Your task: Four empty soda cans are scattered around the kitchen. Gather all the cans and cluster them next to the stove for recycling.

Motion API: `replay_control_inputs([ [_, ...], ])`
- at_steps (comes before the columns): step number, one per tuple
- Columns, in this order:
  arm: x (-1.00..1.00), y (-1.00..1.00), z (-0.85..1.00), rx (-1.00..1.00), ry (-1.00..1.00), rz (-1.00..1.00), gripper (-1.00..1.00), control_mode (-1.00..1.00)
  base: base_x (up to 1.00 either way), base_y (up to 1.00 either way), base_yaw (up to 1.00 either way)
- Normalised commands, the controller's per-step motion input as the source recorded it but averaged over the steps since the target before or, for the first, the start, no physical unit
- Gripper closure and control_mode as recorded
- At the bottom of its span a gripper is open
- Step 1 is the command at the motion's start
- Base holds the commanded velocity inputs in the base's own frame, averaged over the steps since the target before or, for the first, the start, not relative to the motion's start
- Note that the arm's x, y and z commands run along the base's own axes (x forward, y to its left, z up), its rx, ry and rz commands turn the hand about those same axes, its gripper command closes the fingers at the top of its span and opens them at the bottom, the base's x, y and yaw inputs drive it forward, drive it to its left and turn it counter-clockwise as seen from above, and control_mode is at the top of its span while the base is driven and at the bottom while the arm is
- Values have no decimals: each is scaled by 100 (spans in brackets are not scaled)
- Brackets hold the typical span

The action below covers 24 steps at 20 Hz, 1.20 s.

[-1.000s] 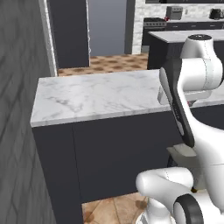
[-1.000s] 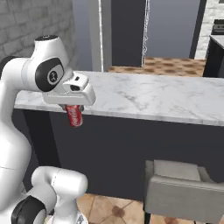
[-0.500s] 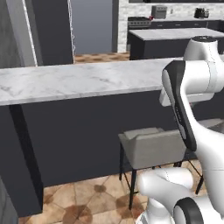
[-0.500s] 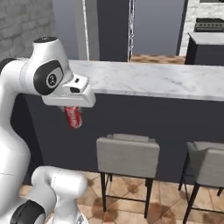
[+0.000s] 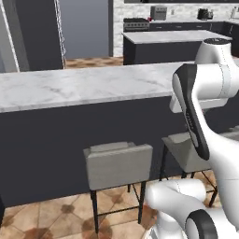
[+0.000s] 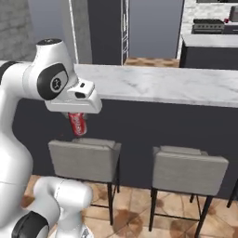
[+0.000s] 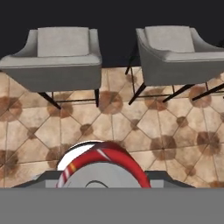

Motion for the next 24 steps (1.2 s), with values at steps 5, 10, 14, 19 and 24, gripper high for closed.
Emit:
replay_control_inputs([
  [5,0,0,0,0,0,0,100,100,0,-100,0],
  [10,0,0,0,0,0,0,100,100,0,-100,0],
  [14,0,0,0,0,0,0,100,100,-1,-100,0],
  [19,0,0,0,0,0,0,100,100,-9,-100,0],
  [24,0,0,0,0,0,0,100,100,-12,-100,0],
])
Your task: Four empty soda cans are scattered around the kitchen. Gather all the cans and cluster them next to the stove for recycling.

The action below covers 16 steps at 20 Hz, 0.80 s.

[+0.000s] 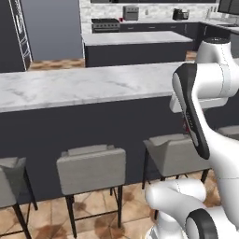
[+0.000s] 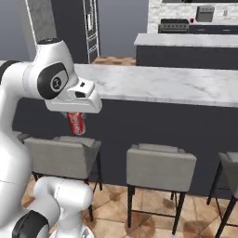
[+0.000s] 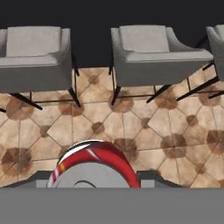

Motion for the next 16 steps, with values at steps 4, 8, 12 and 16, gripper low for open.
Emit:
replay_control_inputs([
  [4,0,0,0,0,0,0,100,100,-8,-100,0],
  [8,0,0,0,0,0,0,100,100,-11,-100,0],
  [12,0,0,0,0,0,0,100,100,-10,-100,0],
  [16,0,0,0,0,0,0,100,100,-10,-100,0],
])
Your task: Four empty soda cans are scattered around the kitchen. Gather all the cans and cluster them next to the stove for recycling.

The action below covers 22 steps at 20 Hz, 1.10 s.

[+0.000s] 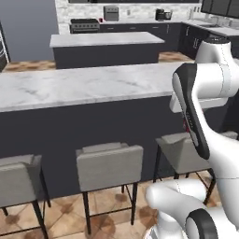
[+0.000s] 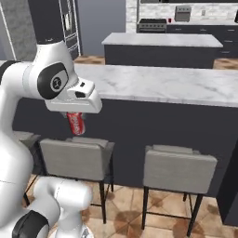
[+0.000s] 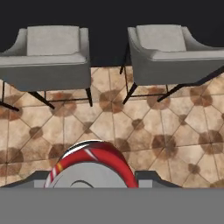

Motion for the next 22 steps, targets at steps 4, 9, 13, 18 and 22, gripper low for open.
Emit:
replay_control_inputs([
  [4,0,0,0,0,0,0,100,100,-9,-100,0],
  [9,0,0,0,0,0,0,100,100,-4,-100,0],
  [13,0,0,0,0,0,0,100,100,-2,-100,0],
  [18,0,0,0,0,0,0,100,100,0,-100,0],
  [22,0,0,0,0,0,0,100,100,0,-100,0],
])
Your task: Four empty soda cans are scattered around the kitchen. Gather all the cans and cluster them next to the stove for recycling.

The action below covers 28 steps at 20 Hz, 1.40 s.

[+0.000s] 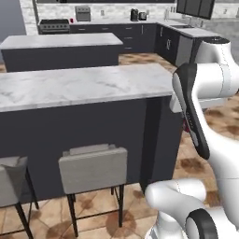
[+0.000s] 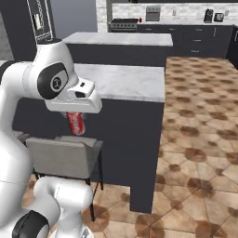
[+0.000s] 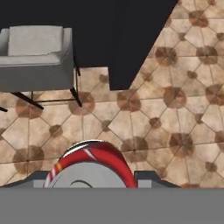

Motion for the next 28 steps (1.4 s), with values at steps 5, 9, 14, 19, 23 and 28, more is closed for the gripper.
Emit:
replay_control_inputs([
  [5,0,0,0,0,0,0,100,100,0,-100,0],
  [9,0,0,0,0,0,0,100,100,0,-100,0],
  [14,0,0,0,0,0,0,100,100,0,-100,0],
  [19,0,0,0,0,0,0,100,100,0,-100,0],
  [23,0,0,0,0,0,0,100,100,40,-100,0],
  [28,0,0,0,0,0,0,100,100,96,-94,1],
])
